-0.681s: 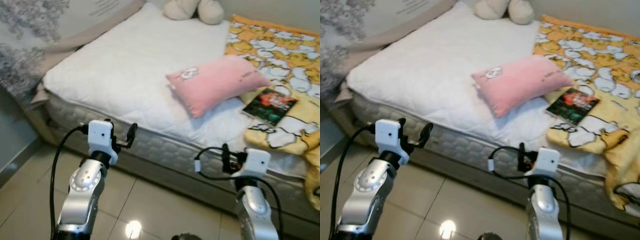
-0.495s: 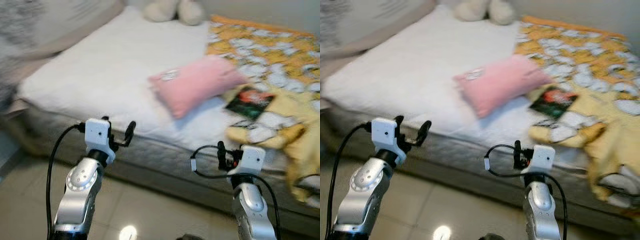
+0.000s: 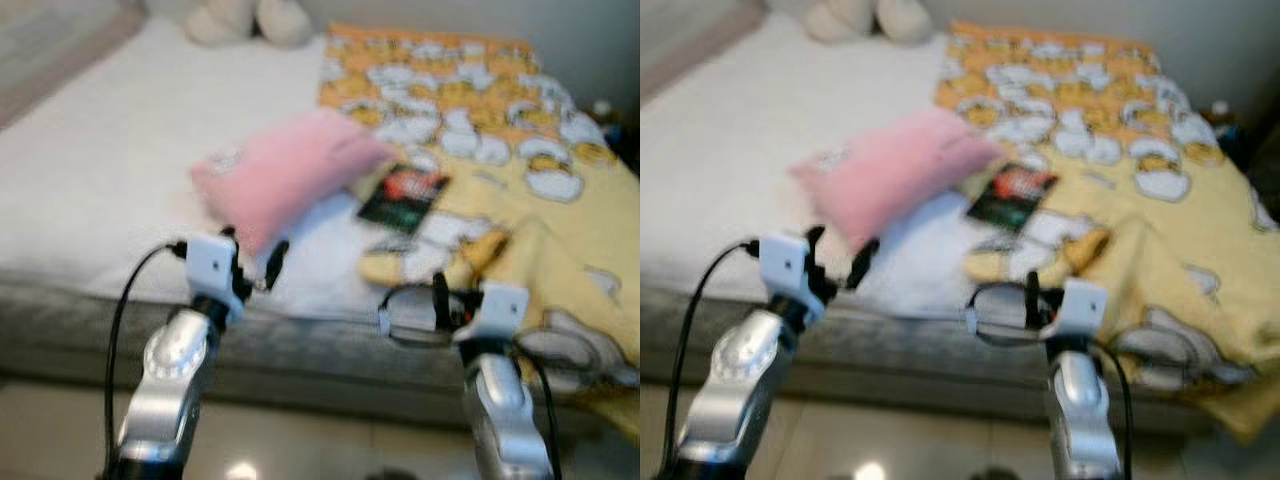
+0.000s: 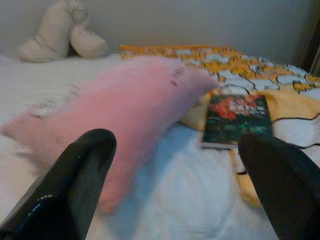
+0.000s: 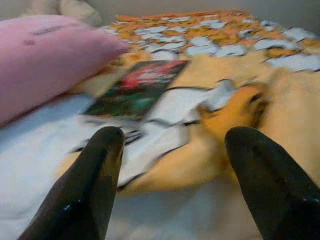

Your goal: Clean up the room

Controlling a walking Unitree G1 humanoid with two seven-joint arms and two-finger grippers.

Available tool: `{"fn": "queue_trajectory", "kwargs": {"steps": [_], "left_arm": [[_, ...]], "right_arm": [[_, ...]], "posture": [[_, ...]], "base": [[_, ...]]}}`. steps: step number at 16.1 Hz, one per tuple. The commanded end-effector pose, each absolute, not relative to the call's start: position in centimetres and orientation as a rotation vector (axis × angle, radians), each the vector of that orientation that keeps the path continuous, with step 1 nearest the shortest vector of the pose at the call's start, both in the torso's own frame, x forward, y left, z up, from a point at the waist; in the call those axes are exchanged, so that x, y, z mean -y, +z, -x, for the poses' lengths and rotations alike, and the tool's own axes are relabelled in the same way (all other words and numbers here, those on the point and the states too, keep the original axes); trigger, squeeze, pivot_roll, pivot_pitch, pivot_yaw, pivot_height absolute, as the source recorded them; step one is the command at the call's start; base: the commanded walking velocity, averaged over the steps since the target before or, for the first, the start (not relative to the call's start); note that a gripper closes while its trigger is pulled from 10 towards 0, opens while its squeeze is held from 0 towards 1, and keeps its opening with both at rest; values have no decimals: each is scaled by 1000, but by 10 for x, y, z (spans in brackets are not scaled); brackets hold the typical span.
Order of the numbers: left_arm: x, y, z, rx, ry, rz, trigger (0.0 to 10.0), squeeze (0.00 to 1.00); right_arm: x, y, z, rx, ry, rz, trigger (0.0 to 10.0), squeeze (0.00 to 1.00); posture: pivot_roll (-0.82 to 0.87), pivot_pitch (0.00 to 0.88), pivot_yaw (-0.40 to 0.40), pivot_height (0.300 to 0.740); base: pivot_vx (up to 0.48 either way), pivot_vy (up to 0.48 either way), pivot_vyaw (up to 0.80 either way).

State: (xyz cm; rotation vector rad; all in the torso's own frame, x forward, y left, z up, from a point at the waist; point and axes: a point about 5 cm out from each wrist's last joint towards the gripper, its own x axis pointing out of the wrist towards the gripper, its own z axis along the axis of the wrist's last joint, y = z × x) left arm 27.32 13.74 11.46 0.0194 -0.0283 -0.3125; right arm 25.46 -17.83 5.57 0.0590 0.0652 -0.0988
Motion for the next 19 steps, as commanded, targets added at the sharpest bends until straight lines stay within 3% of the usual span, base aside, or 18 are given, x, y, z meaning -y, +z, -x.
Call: {"fn": "queue_trajectory", "kwargs": {"steps": [1, 3, 4, 5, 7, 17, 18, 19], "left_arm": [[-141, 112, -274, 2, -290, -34, 10000, 0], [-145, 113, -277, 7, -266, -17, 10000, 0], [-153, 113, -278, 9, -198, 30, 10000, 1000], [-162, 114, -278, 16, -134, 49, 10000, 1000], [-171, 116, -278, 28, -71, 41, 10000, 1000], [-162, 111, -276, -10, -144, -15, 10000, 1000], [-160, 111, -277, -19, -158, -3, 10000, 0], [-159, 110, -276, -22, -157, -14, 10000, 0]], "right_arm": [[175, 61, -259, -41, -79, -53, 10000, 0], [174, 63, -265, -66, -97, -9, 10000, 0], [178, 62, -268, -86, -154, -24, 10000, 0], [179, 65, -269, -73, -165, -33, 10000, 1000], [176, 71, -270, -45, -130, -57, 10000, 1000], [168, 68, -269, -44, -78, -86, 10000, 1000], [164, 72, -270, -22, -53, -78, 10000, 0], [163, 73, -270, -18, -51, -78, 10000, 0]], "posture": [[-6, 0, -17, 719], [-6, 0, -19, 719], [-8, 0, -17, 719], [-8, 0, -18, 719], [-9, 0, -17, 719], [5, 0, -21, 719], [3, 0, -20, 719], [2, 0, -20, 719]], "base": [[0, 0, 0], [0, 0, 0], [0, 0, 0], [0, 0, 0], [0, 0, 0], [0, 0, 0], [0, 480, 0], [0, 480, 0]]}}
